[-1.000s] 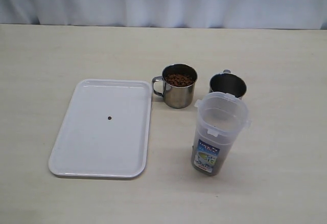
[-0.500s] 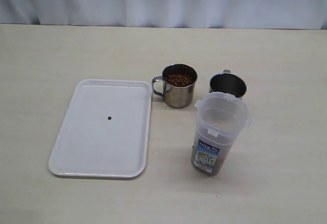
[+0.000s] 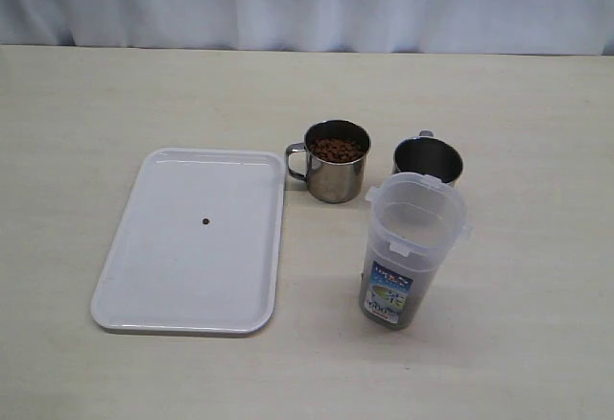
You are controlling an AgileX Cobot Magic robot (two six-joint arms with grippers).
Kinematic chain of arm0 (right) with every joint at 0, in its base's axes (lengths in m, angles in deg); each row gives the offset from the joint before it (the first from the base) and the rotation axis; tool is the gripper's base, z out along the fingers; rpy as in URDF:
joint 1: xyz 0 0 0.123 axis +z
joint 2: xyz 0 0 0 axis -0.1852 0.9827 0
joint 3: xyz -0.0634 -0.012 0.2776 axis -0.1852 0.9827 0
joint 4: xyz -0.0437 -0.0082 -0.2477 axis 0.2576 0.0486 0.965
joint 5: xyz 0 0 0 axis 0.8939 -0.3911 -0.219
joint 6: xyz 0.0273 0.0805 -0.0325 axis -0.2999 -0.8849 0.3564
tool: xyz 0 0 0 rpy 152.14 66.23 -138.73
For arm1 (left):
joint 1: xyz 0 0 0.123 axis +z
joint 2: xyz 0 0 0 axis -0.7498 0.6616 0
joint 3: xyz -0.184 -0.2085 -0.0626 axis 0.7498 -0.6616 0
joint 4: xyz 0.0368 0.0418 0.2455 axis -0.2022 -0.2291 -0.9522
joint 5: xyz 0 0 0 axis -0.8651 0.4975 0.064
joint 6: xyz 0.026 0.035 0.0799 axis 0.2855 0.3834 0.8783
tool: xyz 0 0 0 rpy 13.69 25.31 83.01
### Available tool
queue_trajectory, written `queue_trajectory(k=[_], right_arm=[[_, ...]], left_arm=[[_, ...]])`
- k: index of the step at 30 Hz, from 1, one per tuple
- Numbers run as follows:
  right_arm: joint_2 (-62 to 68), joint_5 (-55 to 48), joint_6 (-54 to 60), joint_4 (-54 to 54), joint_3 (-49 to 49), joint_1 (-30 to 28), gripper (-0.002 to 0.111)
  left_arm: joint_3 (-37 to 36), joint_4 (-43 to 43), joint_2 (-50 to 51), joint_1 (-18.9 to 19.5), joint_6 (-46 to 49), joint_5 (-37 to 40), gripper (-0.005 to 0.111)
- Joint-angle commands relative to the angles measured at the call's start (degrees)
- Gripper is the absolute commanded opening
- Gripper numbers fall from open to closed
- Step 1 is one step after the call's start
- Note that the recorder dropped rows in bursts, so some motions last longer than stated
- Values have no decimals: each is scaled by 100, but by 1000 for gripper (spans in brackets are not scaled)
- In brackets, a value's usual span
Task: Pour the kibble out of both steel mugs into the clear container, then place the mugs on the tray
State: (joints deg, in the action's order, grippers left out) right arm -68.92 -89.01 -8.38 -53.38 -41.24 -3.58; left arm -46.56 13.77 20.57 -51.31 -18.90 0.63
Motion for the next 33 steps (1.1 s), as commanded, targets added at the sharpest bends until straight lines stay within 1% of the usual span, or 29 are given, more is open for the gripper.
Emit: queue_trajectory(k=[1, 4, 7, 10, 29, 31, 32, 33], right_arm=[[-21, -33, 45, 60, 17, -27, 5], [-21, -33, 45, 60, 17, 18, 5], [-21, -33, 45, 60, 17, 435, 5], [-21, -33, 45, 60, 17, 579, 5], [-21, -33, 45, 60, 17, 579, 5], [-21, -33, 45, 60, 17, 579, 5], [-21, -33, 45, 60, 17, 579, 5], [-21, -33, 45, 60, 17, 579, 5]], left_arm=[[-19, -18, -10, 6, 0, -35, 0], [-19, -18, -10, 6, 0, -35, 0], [-19, -18, -10, 6, 0, -35, 0], [-19, -18, -10, 6, 0, -35, 0], [-19, -18, -10, 6, 0, -35, 0], [-19, -370, -10, 6, 218, -184, 0], [-19, -707, -10, 6, 277, -499, 0], [-19, -742, -10, 6, 277, -653, 0]])
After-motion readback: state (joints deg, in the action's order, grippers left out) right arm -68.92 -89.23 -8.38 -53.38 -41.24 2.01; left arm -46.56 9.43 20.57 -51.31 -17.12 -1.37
